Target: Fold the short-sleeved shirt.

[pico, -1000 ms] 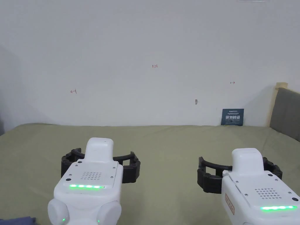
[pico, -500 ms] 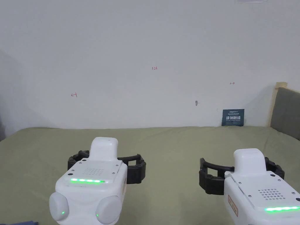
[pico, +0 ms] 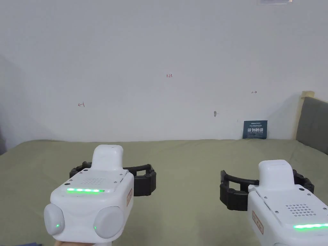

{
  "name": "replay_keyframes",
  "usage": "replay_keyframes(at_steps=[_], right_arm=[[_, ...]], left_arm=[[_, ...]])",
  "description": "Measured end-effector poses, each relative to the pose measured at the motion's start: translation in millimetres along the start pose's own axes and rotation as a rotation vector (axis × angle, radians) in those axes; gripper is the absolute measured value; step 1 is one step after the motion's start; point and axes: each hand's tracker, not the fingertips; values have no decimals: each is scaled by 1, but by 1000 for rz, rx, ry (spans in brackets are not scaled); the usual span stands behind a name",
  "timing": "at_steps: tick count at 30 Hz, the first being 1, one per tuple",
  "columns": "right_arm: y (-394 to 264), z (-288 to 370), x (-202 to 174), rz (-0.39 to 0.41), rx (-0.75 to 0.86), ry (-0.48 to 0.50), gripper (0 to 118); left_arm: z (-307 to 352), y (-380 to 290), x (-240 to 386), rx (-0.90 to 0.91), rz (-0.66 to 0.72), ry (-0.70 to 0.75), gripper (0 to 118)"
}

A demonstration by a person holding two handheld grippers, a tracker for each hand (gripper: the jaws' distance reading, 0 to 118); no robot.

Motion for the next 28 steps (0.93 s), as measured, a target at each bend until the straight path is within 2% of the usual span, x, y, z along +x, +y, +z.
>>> replay_keyframes(at_steps=[19, 24, 28], right_arm=[[4, -3, -3, 4, -10, 10, 118], [5, -4, -4, -1, -10, 13, 118], [5, -4, -4, 3, -12, 13, 118]], left_arm=[[1, 3, 1, 6, -6, 10, 118], [-2, 1, 3, 5, -39, 70, 118], [0, 1, -3, 10, 23, 99, 118]])
